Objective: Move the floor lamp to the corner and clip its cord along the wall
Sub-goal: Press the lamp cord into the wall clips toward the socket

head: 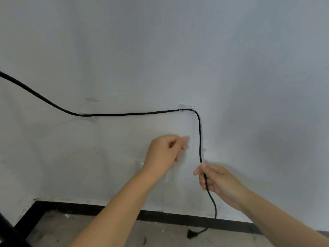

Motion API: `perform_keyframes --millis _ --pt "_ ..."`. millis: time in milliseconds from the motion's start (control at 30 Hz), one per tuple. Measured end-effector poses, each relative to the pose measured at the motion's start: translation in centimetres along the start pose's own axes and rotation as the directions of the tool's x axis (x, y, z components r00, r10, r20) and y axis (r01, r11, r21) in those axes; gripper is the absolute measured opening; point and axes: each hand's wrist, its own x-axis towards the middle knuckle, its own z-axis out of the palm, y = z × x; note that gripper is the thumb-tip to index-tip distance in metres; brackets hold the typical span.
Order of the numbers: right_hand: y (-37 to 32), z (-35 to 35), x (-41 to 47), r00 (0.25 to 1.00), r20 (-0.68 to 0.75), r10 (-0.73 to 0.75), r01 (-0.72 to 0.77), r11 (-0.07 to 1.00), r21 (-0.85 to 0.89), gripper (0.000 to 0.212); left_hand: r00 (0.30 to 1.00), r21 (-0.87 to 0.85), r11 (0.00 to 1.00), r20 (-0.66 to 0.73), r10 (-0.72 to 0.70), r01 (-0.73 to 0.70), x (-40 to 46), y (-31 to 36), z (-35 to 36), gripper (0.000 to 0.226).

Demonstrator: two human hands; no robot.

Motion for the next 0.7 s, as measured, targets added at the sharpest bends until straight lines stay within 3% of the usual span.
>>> perform_keyframes --millis 100,200,300,400,567,700 --pt "0.7 1.2 0.8 1.0 0.012 0.016 -0.016 1.0 -0.021 0.04 0.983 0.303 0.951 0.181 0.006 -0.061 -0.3 -0.9 1.9 0.035" --pt "0.5 1.3 1.6 0.992 -0.118 -0.047 0.03 0.99 -0.139 0.039 0.974 0.43 0.898 0.226 -0.008 -0.093 -0.4 -1.7 3.0 0.032" --pt "0.6 0.8 1.8 0.954 -0.232 -0.191 0.097 0.927 -0.362 0.04 0.985 0.422 0.905 0.172 -0.015 -0.06 0.0 -1.8 3.8 0.039" --pt "1.1 0.7 1.6 0.896 -0.242 -0.372 0.16 0.779 -0.606 0.042 0.987 0.356 0.934 0.158 -0.027 -0.032 0.6 -1.3 4.3 0.046" --pt "1.1 -0.2 0.9 0.844 -0.185 -0.503 0.246 0.671 -0.7 0.041 0.95 0.151 0.989 0.306 -0.054 0.008 1.0 -1.8 3.7 0.043" --pt "0.9 -1.0 0.9 0.813 -0.283 -0.51 0.211 0.709 -0.672 0.041 0.949 0.074 0.997 0.309 -0.06 0.039 1.3 -2.0 3.8 0.032"
